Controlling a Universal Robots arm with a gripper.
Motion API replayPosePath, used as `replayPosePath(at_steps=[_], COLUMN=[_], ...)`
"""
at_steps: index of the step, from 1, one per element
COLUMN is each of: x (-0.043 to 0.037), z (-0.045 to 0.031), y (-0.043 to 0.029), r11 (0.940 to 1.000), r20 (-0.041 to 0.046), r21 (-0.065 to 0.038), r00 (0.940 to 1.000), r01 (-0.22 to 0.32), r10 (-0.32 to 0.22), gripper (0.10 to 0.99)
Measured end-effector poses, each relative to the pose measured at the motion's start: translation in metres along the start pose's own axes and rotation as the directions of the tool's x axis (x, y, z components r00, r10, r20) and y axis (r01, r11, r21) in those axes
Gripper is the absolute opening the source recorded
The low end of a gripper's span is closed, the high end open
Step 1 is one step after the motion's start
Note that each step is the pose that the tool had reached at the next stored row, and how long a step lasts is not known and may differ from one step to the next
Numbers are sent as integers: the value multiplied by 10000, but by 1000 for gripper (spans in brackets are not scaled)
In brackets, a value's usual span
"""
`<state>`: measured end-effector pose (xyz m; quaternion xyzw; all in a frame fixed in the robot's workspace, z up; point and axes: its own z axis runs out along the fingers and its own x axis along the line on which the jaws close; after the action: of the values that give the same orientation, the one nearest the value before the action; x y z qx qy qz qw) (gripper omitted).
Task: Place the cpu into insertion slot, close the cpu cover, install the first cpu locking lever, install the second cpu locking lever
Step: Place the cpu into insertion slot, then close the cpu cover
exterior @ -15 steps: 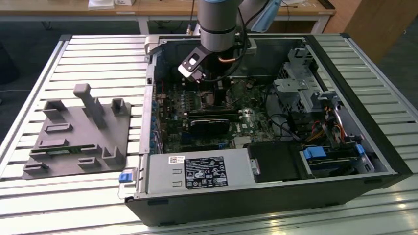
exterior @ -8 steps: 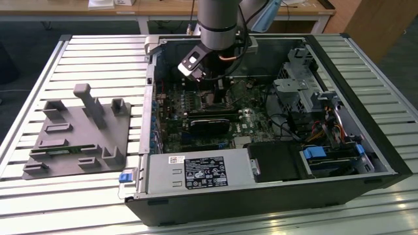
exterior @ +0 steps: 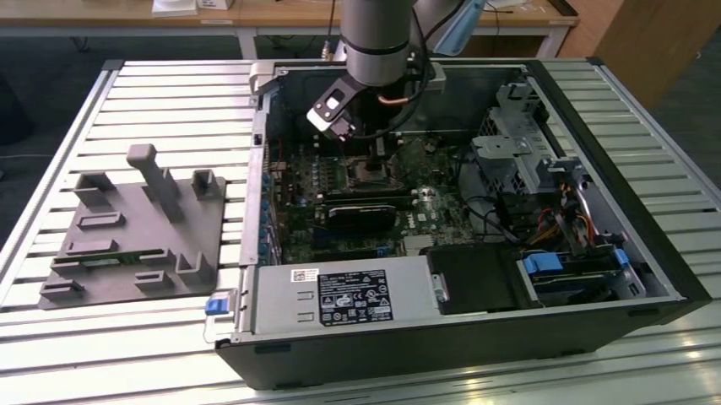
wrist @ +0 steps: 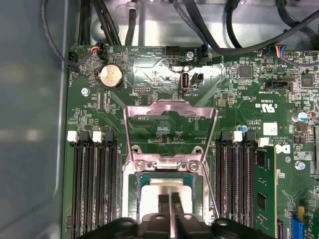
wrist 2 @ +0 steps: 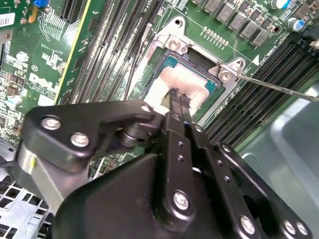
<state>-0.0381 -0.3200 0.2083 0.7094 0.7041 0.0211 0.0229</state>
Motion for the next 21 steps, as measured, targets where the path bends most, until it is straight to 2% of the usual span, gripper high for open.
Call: replayPosePath(at_steps=[1,3,15,21], x=[0,-1,-1,-1], z=[-1,-8,-63,-125], y=[0,0,4,8], r11=[10000,10000,10000,10000], r20=[-1,2,1,-2], r21=[-1,2,1,1], r00=[10000,10000,10000,10000], r01=[0,0,0,0], r10=[0,0,0,0], gripper=[129,106,106,106])
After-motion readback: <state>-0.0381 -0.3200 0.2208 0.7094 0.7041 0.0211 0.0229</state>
